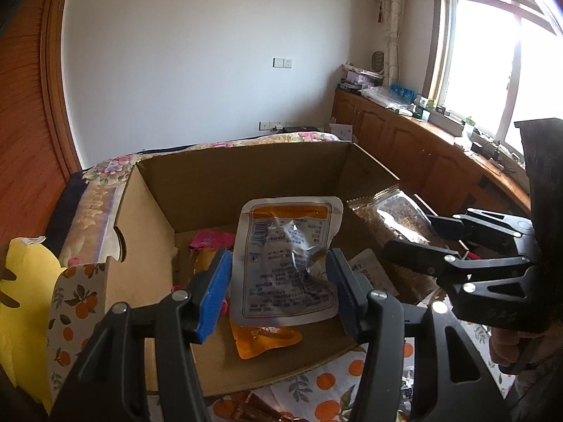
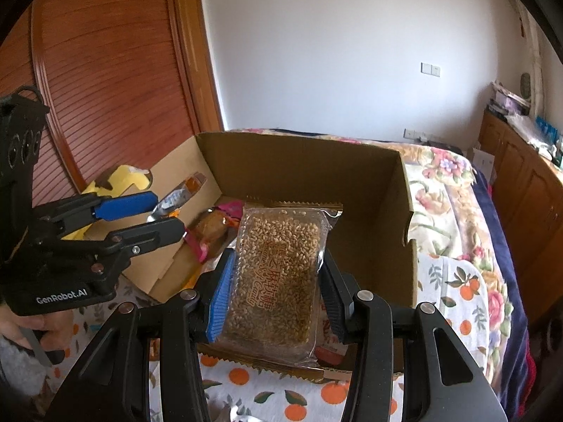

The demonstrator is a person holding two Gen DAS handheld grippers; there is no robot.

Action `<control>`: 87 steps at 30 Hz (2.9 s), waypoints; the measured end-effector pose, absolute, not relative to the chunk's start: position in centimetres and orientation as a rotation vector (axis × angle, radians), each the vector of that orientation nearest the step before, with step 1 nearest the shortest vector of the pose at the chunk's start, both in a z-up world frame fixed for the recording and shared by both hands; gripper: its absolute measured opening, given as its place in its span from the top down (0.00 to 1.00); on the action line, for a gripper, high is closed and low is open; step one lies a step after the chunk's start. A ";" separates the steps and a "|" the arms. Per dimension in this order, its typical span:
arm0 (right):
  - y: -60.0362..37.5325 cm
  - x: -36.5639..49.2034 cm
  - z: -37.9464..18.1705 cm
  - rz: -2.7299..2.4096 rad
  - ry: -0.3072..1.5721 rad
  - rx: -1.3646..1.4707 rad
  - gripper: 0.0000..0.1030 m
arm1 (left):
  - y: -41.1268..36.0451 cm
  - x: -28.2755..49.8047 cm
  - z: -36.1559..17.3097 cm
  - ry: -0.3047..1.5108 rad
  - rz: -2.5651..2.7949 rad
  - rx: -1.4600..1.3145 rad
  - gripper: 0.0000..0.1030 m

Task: Organize snacks
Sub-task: 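Carry the tray and silver pouch into the cardboard box and open both tools, then withdraw both tools from the box toward the remaining snacks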

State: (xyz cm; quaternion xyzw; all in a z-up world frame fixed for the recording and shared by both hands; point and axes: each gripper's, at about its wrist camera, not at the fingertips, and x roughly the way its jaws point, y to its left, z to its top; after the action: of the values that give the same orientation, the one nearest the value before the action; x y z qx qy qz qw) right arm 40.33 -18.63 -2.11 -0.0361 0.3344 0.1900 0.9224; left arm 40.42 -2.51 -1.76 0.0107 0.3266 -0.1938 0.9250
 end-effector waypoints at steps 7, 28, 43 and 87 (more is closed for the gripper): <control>-18.2 40.6 -2.2 0.388 0.695 -0.073 0.55 | -2.2 41.1 -2.6 0.687 -0.379 0.027 0.45; -18.2 40.4 -2.3 0.364 0.690 -0.082 0.36 | -0.8 40.6 -1.6 0.682 -0.313 0.015 0.35; -20.6 31.5 1.3 0.352 0.628 -0.044 0.36 | -0.6 35.0 1.2 0.612 -0.336 0.016 0.34; -23.4 26.6 -12.4 0.245 0.949 0.156 0.51 | -4.1 23.8 -7.8 0.714 -0.464 0.041 0.34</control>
State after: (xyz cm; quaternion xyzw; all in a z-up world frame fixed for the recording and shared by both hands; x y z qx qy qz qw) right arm 26.61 -23.37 -12.41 0.0747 0.4552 0.1173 0.8795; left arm 23.77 -4.11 -7.75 0.0201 0.3461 -0.2251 0.9106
